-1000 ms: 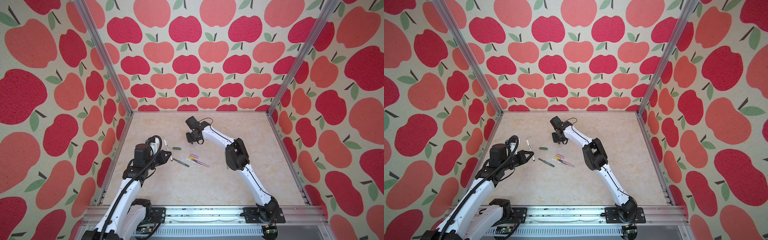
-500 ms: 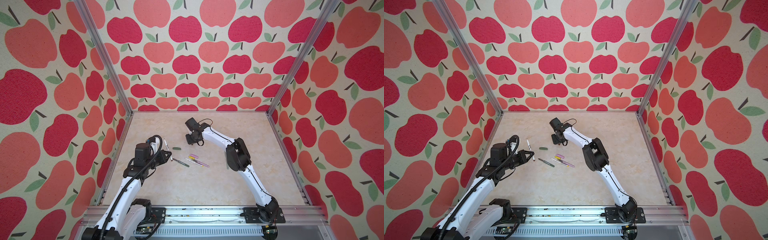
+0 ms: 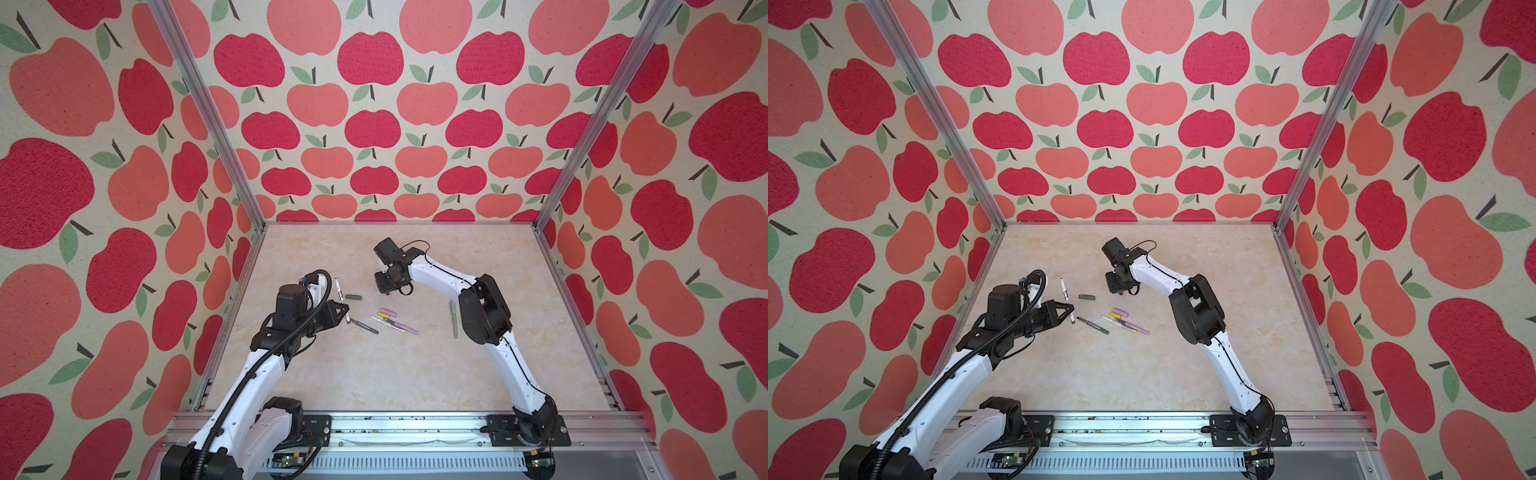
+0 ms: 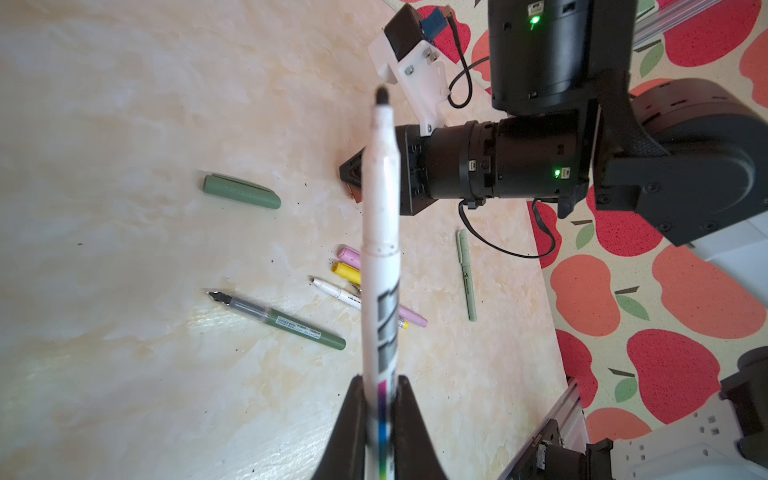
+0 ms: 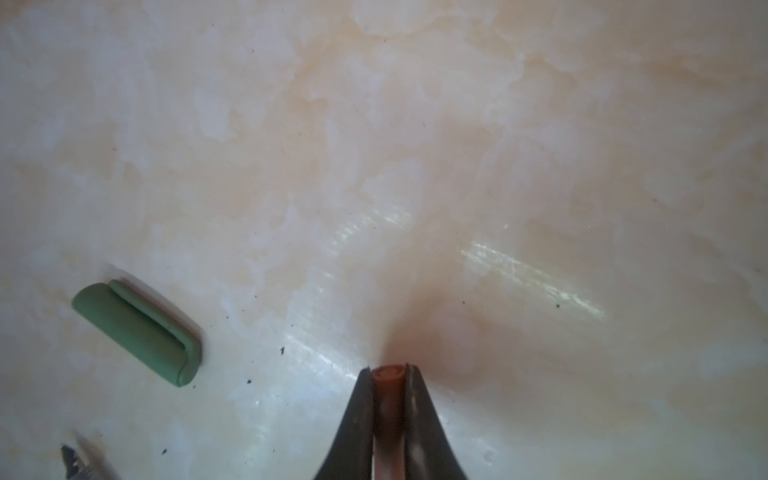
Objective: Insert the pens into the pen caps
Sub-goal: 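Lift the brown cap and carry it above the marker tip with the right gripper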
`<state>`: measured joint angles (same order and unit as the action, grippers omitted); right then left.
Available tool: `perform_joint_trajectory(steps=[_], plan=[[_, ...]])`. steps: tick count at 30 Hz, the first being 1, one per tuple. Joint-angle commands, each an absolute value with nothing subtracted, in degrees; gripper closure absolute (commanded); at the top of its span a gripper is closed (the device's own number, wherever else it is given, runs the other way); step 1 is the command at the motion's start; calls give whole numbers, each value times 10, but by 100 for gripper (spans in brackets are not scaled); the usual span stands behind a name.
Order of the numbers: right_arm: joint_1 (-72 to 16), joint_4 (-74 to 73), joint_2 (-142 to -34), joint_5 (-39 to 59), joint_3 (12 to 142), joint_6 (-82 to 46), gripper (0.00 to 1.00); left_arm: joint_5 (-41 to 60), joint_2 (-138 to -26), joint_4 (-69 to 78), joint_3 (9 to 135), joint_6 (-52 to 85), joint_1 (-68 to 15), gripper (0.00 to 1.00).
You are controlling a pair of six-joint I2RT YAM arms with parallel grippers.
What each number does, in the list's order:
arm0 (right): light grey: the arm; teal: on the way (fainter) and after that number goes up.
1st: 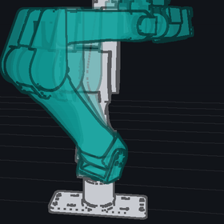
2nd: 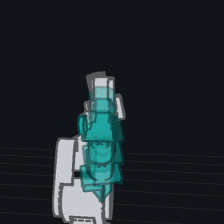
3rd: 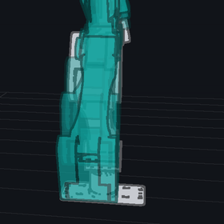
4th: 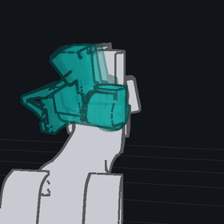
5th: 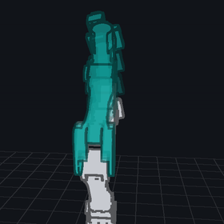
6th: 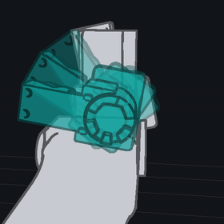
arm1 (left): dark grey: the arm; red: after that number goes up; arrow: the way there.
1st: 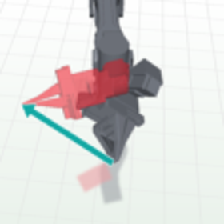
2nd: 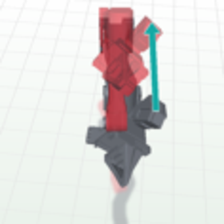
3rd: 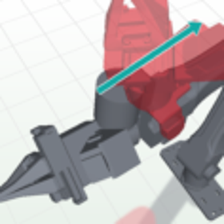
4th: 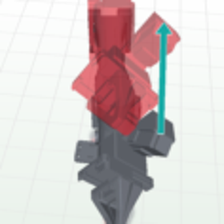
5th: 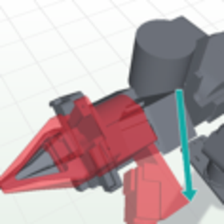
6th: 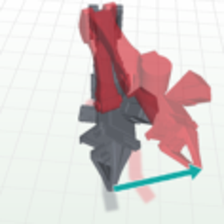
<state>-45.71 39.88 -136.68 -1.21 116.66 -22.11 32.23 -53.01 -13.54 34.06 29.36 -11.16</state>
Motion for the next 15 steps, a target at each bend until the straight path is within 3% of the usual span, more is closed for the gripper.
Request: perform_joint_trajectory(steps=[1, 15], plan=[[-437, 356, -1286, 8, 1128, -254, 96, 314, -546, -124, 363, 272, -138, 100], [-374, 211, -1073, 75, 927, -339, 97, 338, -628, -14, 389, 275, -232, 100]])
